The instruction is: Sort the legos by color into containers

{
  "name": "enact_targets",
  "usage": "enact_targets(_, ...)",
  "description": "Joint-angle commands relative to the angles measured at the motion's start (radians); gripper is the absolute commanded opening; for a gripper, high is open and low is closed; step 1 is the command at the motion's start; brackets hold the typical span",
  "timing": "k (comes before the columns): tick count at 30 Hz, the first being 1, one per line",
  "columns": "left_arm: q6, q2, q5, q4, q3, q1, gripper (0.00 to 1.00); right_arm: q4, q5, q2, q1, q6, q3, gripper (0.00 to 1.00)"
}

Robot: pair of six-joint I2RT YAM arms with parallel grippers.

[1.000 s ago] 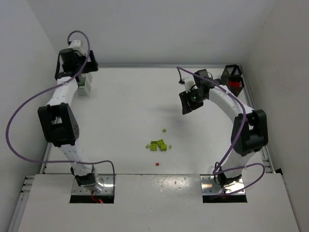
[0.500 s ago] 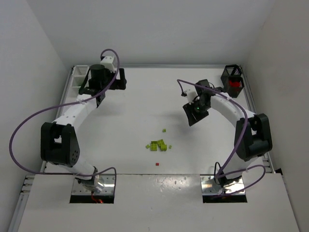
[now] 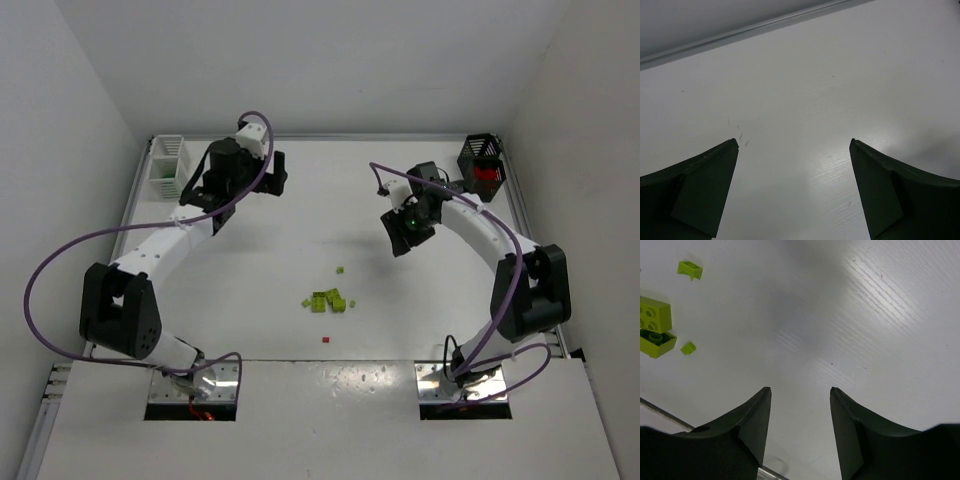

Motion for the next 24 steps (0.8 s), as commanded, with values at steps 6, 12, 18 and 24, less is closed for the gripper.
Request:
enact_targets(6,0.051,-0.035,0.031,0.025,-0.049,-0.073,1.00,0.050,-0.047,-0.058,0.013,-0.033,-0.003,0.51)
enact_targets(12,0.083,-0.074,0.070,-0.016,-0.068,-0.073,1.00,0.059,-0.120,-0.067,0.046,-0.068,-0.003,0.52)
enact_targets(18,0.083,-0.107,0.151,-0.084,-0.048,-0.026,1.00,0.091,-0.149,-0.112,0.148,-0.119,-0.063,0.52)
enact_targets(24,0.072,-0.127,0.169,-0.158,-0.028,-0.026,1.00,0.110,-0.127,-0.176,0.294,-0.148,-0.182,0.52)
